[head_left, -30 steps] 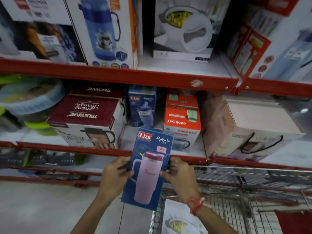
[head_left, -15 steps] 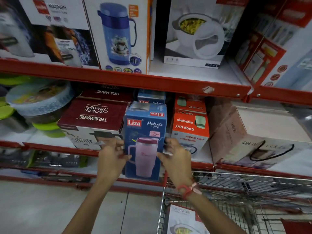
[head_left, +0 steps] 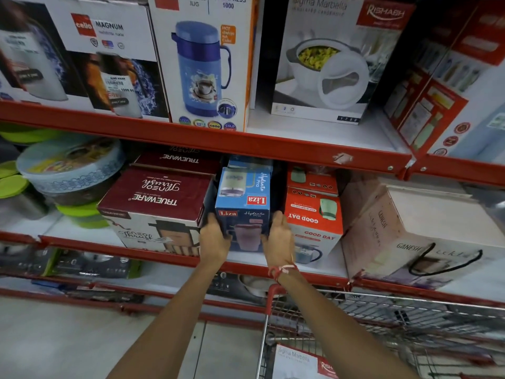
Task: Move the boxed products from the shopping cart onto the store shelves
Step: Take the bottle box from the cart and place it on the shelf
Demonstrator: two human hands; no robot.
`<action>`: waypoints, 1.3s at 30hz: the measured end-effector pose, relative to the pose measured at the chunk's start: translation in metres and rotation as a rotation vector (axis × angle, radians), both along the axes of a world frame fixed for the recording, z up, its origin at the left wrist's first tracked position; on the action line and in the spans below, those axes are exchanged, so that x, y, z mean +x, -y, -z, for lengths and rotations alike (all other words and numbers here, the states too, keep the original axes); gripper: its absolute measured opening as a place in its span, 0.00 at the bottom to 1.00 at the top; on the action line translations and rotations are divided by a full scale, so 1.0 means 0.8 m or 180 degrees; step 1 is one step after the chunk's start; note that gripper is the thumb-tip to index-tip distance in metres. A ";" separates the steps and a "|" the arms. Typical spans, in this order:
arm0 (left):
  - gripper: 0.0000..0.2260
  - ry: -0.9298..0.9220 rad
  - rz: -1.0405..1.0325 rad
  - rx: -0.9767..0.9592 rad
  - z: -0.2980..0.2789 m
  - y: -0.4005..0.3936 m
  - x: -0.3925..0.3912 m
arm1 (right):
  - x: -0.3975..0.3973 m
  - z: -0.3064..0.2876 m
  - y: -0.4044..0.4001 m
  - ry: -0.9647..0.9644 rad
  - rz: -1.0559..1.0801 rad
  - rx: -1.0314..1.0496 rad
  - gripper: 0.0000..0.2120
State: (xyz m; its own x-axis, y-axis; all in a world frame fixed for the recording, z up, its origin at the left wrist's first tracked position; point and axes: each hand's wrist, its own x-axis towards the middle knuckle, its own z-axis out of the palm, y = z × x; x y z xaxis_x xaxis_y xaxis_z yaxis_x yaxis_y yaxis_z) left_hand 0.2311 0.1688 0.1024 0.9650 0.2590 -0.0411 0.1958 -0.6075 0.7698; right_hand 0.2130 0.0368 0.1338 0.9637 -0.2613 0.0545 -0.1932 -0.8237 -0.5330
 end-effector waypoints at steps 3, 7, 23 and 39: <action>0.19 -0.0042 0.0002 0.0024 0.007 0.001 0.003 | 0.003 -0.002 0.000 -0.0341 -0.0072 -0.0109 0.19; 0.17 -0.0076 0.0201 0.0145 0.014 0.005 0.013 | 0.000 -0.010 0.004 -0.0457 -0.0095 -0.0302 0.21; 0.13 0.0050 0.0236 0.0282 0.028 -0.009 0.002 | -0.008 0.056 0.004 -0.0244 -0.0097 -0.0309 0.13; 0.04 -0.0377 0.0802 -0.0018 0.101 0.099 -0.155 | -0.151 0.143 0.087 0.0132 -0.0496 -0.0039 0.07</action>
State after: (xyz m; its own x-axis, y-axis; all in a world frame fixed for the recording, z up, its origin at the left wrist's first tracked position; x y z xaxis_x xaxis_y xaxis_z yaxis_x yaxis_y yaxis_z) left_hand 0.1070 0.0894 0.0212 0.9874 0.0107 -0.1582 0.1278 -0.6443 0.7540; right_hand 0.0925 -0.0327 0.0194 0.9894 -0.1077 0.0974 -0.0405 -0.8486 -0.5275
